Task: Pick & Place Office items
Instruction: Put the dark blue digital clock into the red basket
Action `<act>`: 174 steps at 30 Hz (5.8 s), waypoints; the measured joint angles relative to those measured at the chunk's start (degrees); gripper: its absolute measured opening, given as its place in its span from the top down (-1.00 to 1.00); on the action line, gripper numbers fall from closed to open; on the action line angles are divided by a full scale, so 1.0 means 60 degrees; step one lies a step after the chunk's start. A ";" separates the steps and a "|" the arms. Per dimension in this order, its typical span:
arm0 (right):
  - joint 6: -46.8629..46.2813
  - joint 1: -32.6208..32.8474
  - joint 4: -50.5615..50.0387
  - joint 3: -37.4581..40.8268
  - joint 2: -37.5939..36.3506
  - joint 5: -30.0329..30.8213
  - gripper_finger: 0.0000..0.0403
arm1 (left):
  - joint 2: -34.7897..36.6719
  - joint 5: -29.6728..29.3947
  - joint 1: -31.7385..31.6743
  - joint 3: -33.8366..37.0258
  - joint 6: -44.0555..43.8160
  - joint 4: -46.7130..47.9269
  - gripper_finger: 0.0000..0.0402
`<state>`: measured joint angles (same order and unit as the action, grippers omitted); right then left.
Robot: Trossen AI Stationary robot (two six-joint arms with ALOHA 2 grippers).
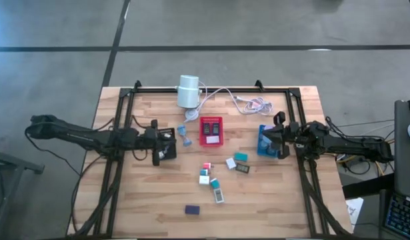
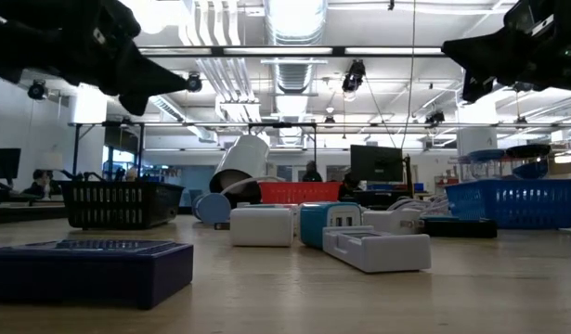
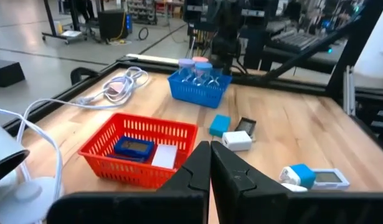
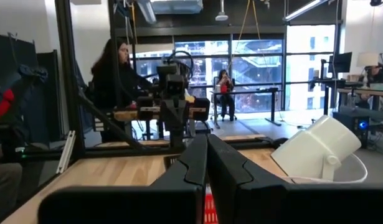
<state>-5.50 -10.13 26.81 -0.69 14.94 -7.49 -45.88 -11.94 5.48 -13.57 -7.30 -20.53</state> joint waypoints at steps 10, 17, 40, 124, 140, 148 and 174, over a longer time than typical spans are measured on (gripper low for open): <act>-0.0014 -0.0004 -0.0012 0.0000 0.0109 0.0022 0.96 | -0.1199 0.0548 0.0000 -0.0758 0.0305 -0.0046 0.93; -0.0083 -0.0004 -0.0374 -0.0004 0.0112 0.0022 0.96 | -0.0547 0.0600 -0.0036 -0.0845 0.1658 -0.0178 0.93; 0.0029 -0.0005 -0.0426 -0.0004 0.0167 0.1039 0.96 | -0.5986 0.1757 0.2977 -0.4934 -0.2716 0.3858 0.93; 0.0692 0.0000 -0.0145 0.0025 0.0226 0.0951 0.96 | 0.0434 -0.2836 0.2666 -0.5774 0.0661 0.7557 0.42; 0.0460 0.0000 -0.0146 0.0025 0.0225 0.1003 0.96 | 0.6862 -0.2619 0.2291 0.0851 0.0541 0.3490 0.42; 0.0481 0.0000 -0.0150 0.0025 0.0229 0.1027 0.96 | 0.7189 -0.2665 0.2284 0.0787 0.0299 0.3559 0.42; 0.0876 -0.0004 -0.0302 0.0025 0.0233 0.1024 0.96 | -0.1618 -0.3292 -0.0546 -0.6795 0.1784 0.6058 0.42</act>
<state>-0.24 -10.15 24.99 -0.54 16.34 -1.34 -55.59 -31.70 2.20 -54.33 3.41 15.81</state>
